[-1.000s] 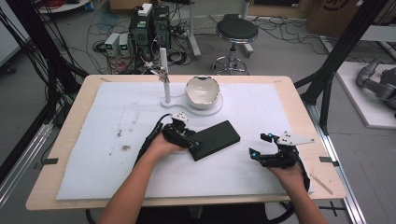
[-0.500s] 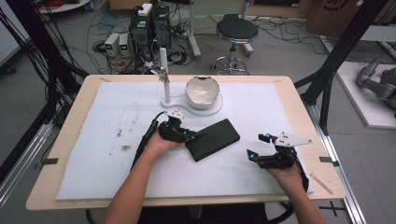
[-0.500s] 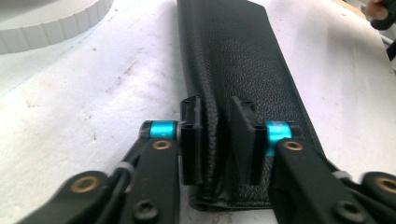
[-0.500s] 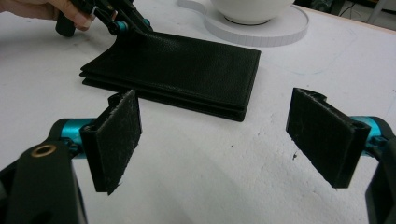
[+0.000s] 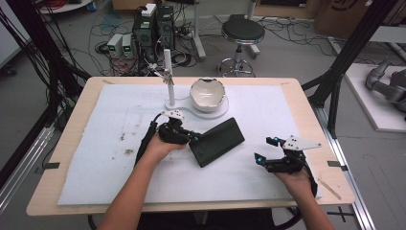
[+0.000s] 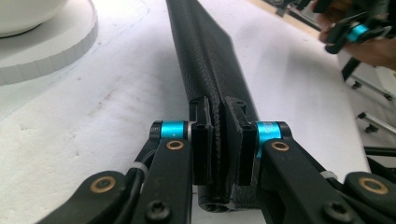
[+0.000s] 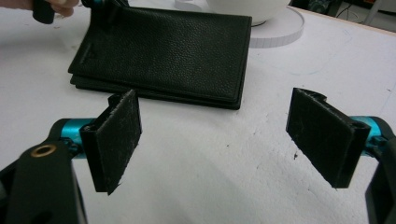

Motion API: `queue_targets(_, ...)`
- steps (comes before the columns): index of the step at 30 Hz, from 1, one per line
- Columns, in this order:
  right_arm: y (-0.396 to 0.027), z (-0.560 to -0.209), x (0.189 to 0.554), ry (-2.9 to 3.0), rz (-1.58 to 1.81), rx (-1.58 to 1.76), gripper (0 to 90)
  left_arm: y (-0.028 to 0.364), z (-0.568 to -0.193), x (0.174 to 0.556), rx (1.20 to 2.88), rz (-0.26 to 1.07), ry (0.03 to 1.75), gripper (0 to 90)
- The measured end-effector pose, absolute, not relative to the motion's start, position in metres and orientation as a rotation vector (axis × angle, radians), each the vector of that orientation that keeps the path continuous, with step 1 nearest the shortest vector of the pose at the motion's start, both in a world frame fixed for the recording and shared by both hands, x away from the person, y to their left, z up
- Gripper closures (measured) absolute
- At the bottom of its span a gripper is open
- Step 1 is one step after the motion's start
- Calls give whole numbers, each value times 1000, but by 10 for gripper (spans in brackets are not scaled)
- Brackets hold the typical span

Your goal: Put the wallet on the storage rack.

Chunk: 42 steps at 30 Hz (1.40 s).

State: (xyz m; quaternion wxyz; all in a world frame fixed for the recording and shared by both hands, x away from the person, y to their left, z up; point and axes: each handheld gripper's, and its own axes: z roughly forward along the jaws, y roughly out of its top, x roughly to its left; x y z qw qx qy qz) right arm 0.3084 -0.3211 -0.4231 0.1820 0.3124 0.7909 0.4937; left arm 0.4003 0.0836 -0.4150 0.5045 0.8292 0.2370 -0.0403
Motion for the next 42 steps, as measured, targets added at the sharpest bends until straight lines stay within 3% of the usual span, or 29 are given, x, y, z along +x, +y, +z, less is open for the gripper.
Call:
queue_targets(17, -314, -420, 308, 2245, 1442, 846, 184, 106, -356, 364, 2034, 13, 384, 818)
queue_targets(22, -309, -415, 307, 2239, 1494, 819, 184, 106, -343, 352, 2026, -7, 311, 817)
queue_targets(42, -272, -399, 325, 2478, 1783, 583, 202, 107, -346, 331, 2011, -132, 81, 815)
